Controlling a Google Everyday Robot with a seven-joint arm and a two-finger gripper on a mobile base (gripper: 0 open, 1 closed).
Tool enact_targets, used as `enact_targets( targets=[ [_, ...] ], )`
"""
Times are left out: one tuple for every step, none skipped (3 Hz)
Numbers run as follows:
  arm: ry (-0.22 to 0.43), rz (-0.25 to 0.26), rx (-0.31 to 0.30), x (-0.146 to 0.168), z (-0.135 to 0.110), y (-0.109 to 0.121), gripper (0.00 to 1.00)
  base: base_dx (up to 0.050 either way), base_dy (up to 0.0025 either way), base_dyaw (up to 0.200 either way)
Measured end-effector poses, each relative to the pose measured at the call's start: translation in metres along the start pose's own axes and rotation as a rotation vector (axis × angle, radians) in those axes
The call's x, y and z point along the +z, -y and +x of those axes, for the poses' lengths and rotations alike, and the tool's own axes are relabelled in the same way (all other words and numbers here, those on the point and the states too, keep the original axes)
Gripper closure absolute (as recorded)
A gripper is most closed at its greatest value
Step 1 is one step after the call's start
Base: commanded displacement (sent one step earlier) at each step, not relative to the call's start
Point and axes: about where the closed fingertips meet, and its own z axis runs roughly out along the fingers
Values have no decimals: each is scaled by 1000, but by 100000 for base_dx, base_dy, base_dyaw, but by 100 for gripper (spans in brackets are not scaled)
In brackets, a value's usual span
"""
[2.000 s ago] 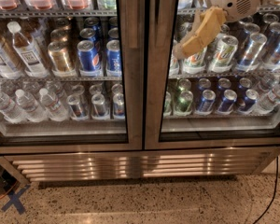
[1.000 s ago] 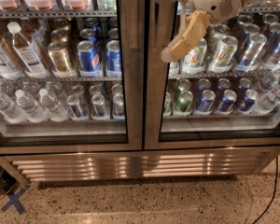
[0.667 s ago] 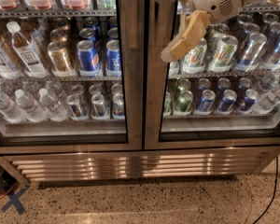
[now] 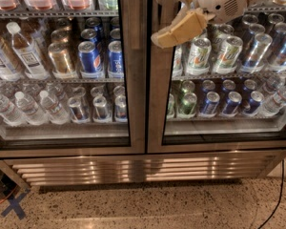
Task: Open right fridge door
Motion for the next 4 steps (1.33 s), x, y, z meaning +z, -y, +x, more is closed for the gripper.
enact_targets(
  targets=[
    [0, 0, 0, 0, 0, 0, 70, 0, 0, 0],
    [0, 0, 0, 0, 0, 0, 93, 0, 0, 0],
    [0, 0, 0, -5, 4, 4, 100, 0, 0, 0],
    [0, 0, 0, -16, 6, 15, 100, 0, 0, 0]
  ],
)
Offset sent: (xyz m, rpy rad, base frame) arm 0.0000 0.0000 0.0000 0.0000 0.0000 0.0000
